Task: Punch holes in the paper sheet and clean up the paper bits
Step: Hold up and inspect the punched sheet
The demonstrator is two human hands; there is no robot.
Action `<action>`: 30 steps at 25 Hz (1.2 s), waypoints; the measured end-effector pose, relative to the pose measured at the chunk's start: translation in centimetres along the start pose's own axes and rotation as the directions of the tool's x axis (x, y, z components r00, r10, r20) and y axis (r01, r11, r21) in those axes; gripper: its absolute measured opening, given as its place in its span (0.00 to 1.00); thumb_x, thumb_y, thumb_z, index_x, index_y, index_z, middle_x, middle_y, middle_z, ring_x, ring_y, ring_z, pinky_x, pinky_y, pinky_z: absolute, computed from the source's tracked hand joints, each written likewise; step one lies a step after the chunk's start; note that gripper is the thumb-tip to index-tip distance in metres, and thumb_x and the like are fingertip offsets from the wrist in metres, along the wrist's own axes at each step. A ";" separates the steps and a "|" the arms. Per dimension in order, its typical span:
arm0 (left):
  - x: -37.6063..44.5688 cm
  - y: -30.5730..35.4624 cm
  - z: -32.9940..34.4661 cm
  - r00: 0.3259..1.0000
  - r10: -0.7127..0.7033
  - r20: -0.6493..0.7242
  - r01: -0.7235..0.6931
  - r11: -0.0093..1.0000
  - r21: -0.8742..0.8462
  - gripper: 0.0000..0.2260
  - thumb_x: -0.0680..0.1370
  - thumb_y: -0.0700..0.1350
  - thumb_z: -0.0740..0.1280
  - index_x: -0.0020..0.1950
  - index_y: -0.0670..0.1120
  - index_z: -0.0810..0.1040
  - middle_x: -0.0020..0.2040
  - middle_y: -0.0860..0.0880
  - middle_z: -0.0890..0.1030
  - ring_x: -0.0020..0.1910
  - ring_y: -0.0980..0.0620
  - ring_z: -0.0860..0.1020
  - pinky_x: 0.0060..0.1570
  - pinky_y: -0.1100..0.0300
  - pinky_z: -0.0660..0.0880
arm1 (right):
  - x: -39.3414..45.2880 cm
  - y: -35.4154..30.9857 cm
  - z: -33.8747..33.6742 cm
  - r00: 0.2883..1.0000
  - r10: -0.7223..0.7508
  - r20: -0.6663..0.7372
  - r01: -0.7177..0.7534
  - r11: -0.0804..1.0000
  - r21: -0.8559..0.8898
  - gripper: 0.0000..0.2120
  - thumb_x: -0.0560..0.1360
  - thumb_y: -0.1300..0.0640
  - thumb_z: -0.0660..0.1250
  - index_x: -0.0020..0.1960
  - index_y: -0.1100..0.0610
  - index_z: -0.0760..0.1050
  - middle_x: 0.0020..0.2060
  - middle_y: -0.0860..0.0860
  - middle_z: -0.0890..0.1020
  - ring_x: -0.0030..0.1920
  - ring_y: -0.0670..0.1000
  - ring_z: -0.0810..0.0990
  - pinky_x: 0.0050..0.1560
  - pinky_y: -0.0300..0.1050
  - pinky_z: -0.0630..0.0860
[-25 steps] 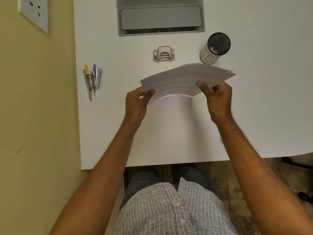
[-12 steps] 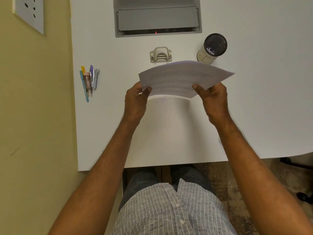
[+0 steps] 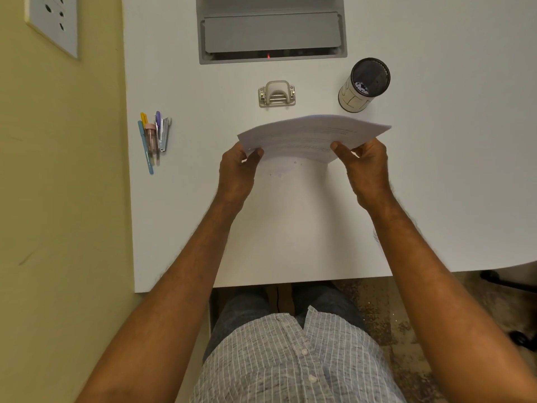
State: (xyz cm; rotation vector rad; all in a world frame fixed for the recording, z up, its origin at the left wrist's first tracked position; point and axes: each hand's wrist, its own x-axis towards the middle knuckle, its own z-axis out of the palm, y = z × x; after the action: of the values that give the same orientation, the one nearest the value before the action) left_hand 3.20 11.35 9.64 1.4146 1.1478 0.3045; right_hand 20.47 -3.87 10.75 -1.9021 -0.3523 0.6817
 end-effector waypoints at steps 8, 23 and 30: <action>0.4 0.3 0.4 0.999 0.048 0.011 -0.048 0.998 0.044 0.16 0.83 0.41 0.65 0.72 0.45 0.76 0.63 0.45 0.83 0.60 0.47 0.80 0.65 0.51 0.79 | 0.2 -0.5 -0.8 1.000 0.009 -0.028 -0.010 0.999 -0.034 0.18 0.79 0.59 0.72 0.68 0.51 0.78 0.54 0.41 0.86 0.56 0.45 0.84 0.60 0.43 0.82; 1.3 -0.2 0.8 0.999 0.031 0.030 -0.031 0.999 0.022 0.16 0.84 0.39 0.64 0.72 0.45 0.76 0.62 0.47 0.82 0.60 0.46 0.80 0.65 0.53 0.79 | 1.0 0.7 -0.4 0.999 0.040 -0.003 -0.040 0.997 -0.063 0.20 0.81 0.60 0.70 0.72 0.56 0.76 0.61 0.50 0.85 0.59 0.52 0.83 0.66 0.53 0.81; 1.3 -0.6 0.9 0.999 -0.006 0.032 0.006 1.000 -0.005 0.16 0.84 0.40 0.64 0.72 0.44 0.76 0.65 0.44 0.82 0.62 0.44 0.80 0.67 0.50 0.78 | 1.0 1.2 -0.6 0.999 0.034 0.018 -0.033 0.997 -0.069 0.19 0.81 0.62 0.69 0.72 0.57 0.76 0.62 0.51 0.84 0.61 0.54 0.82 0.68 0.54 0.79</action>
State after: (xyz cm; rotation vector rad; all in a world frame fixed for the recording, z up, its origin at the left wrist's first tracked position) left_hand 4.26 11.68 8.32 1.4065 1.1244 0.2795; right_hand 21.56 -4.28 9.50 -1.9720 -0.3607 0.7184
